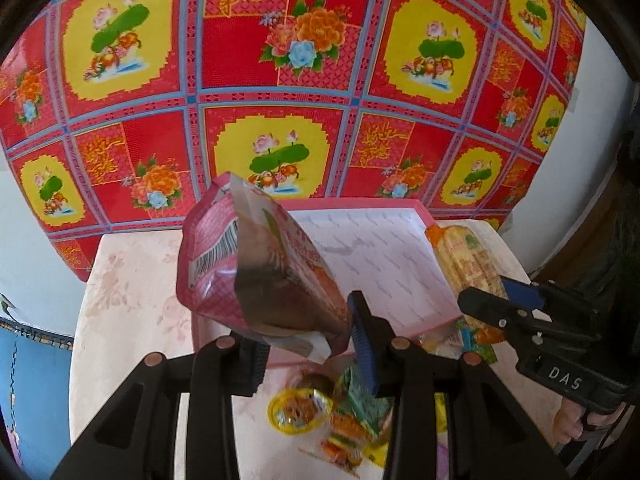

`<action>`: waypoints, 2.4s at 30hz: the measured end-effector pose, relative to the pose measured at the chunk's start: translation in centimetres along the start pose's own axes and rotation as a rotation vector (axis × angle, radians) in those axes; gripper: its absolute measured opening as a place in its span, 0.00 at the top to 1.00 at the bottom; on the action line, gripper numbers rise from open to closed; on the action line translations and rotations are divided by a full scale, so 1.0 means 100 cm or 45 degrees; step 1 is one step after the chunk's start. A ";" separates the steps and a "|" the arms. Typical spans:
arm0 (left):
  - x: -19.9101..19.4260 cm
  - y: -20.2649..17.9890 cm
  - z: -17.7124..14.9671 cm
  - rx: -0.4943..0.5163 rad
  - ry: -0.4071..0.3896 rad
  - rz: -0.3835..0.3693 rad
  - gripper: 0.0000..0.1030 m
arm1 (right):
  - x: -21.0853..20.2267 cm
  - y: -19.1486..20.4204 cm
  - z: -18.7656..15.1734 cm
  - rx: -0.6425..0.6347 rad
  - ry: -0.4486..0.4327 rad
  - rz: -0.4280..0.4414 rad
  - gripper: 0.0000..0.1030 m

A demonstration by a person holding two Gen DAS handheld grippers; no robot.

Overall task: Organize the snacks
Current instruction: 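Carry the pouch with the left gripper while the right carries the cracker bag into the box, then open the right gripper releasing the cracker bag while the left releases the pouch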

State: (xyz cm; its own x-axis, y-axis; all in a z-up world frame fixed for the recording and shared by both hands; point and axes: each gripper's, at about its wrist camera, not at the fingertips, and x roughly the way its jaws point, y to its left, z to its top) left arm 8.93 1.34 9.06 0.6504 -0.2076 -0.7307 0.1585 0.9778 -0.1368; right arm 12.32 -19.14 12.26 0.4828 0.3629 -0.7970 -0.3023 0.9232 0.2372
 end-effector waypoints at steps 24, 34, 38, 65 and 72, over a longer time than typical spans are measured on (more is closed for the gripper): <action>0.089 0.013 0.028 -0.020 0.131 0.005 0.63 | 0.081 -0.032 0.034 0.061 0.102 -0.019 0.63; 0.105 0.016 0.033 -0.029 0.145 0.011 0.63 | 0.097 -0.035 0.037 0.069 0.115 -0.017 0.63; 0.111 0.013 0.033 -0.026 0.151 0.016 0.63 | 0.101 -0.038 0.035 0.069 0.124 -0.017 0.63; 0.089 0.007 0.038 -0.054 0.108 0.075 0.44 | 0.079 -0.023 0.037 0.004 0.063 -0.003 0.51; 0.061 0.011 0.033 -0.068 0.088 0.076 0.44 | 0.056 -0.023 0.033 0.029 0.029 0.001 0.51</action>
State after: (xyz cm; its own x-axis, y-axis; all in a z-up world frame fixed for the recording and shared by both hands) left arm 15.55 1.02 6.65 0.6046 -0.1482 -0.7827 0.0801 0.9889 -0.1254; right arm 18.44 -18.82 9.08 0.4633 0.3611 -0.8093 -0.2838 0.9256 0.2505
